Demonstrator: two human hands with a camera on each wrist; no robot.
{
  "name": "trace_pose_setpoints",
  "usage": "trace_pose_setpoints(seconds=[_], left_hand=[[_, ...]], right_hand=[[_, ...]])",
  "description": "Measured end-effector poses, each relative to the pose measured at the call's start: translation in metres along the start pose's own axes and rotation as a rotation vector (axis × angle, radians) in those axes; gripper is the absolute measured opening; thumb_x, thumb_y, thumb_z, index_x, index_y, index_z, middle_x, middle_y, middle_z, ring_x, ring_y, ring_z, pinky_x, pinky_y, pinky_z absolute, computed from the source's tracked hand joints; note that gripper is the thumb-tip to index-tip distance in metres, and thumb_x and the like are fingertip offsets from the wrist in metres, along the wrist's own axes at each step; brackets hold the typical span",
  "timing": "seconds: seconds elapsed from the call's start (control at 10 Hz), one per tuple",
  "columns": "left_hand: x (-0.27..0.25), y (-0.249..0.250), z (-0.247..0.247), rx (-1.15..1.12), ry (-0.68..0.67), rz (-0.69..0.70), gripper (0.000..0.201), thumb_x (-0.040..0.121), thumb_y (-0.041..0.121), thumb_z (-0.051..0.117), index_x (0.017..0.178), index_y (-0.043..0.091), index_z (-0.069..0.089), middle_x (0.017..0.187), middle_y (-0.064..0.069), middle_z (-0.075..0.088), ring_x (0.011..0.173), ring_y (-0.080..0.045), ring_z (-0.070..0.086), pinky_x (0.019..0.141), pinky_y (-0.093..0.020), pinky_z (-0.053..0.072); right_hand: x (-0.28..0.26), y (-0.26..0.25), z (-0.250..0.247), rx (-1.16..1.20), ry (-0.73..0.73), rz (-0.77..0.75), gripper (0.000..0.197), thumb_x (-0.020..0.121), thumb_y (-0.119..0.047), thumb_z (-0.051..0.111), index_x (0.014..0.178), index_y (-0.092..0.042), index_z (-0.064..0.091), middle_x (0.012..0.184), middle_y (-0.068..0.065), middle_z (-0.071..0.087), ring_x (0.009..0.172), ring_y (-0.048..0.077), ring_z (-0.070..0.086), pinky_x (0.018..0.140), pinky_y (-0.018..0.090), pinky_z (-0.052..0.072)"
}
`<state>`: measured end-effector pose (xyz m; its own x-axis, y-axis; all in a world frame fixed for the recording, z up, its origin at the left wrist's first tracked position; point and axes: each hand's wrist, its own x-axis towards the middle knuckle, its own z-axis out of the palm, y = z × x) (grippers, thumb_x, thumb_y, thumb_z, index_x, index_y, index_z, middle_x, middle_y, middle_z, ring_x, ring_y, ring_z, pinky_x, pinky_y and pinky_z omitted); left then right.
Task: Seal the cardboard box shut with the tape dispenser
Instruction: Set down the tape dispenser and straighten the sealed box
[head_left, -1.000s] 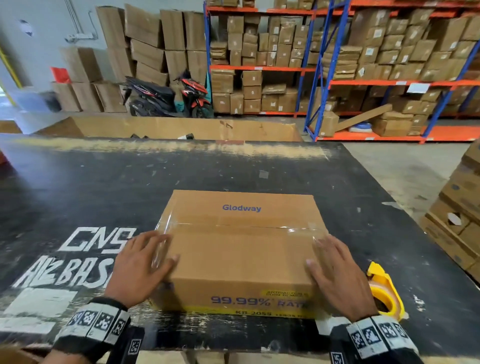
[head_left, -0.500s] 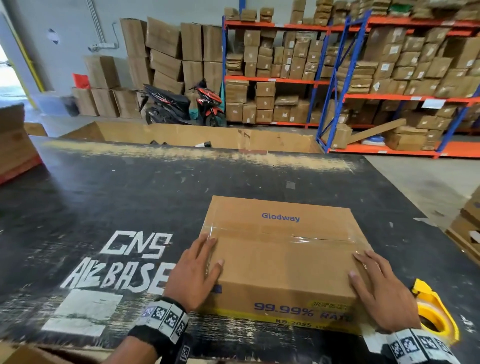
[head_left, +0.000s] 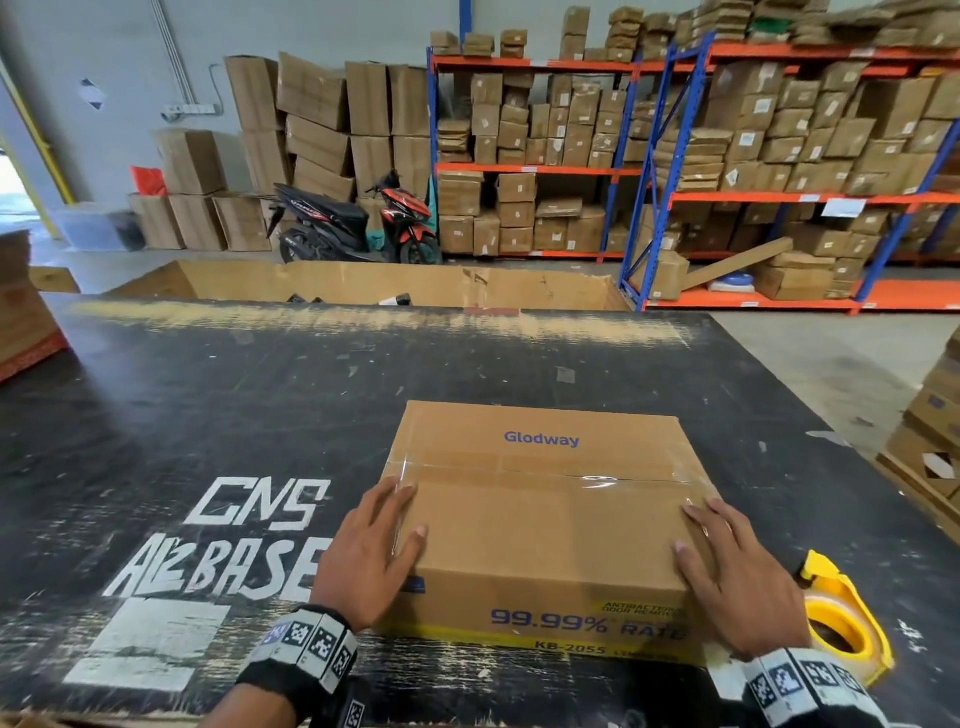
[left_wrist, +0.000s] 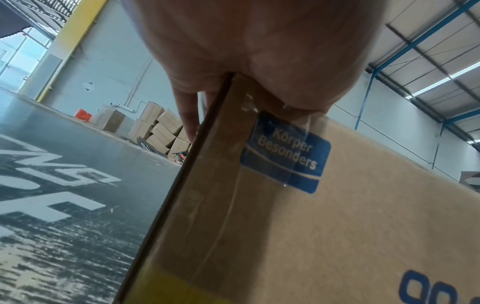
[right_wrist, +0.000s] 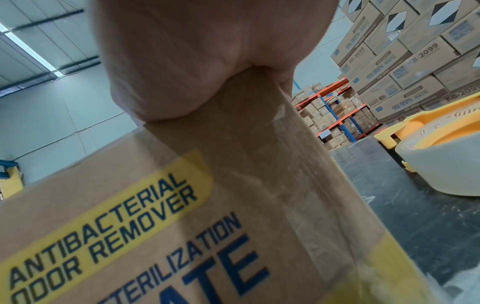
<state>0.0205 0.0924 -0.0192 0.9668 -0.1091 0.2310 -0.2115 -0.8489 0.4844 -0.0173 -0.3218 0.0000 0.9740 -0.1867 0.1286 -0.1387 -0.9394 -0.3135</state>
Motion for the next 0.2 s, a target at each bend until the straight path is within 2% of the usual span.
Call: trace_pose_setpoints(seconds=[0.1,0.2], left_hand=[[0.004,-0.0028,-0.001,-0.11,-0.036,-0.003,0.069,0.09,0.069,0.037,0.151,0.034,0.039,0.16,0.013,0.029,0.139,-0.012,0.042,0.112,-0.037,0.041],[0.0009,-0.0119,-0.0106,-0.315,-0.032,-0.03,0.055,0.092,0.06,0.052,0.144,0.042,0.045,0.154,0.02,0.029,0.141,-0.003,0.036,0.111,-0.039,0.043]], right_hand=[[-0.001,-0.0043,-0.0041,0.023,-0.013,0.013,0.065,0.089,-0.068,0.029,0.145,-0.036,0.039,0.159,-0.01,0.027,0.125,0.02,0.057,0.093,0.042,0.054],[-0.0044,-0.0024,-0.0125,0.098,-0.029,0.021,0.071,0.087,-0.071,0.034,0.148,-0.037,0.034,0.163,-0.012,0.016,0.137,0.024,0.047,0.1,0.046,0.05]])
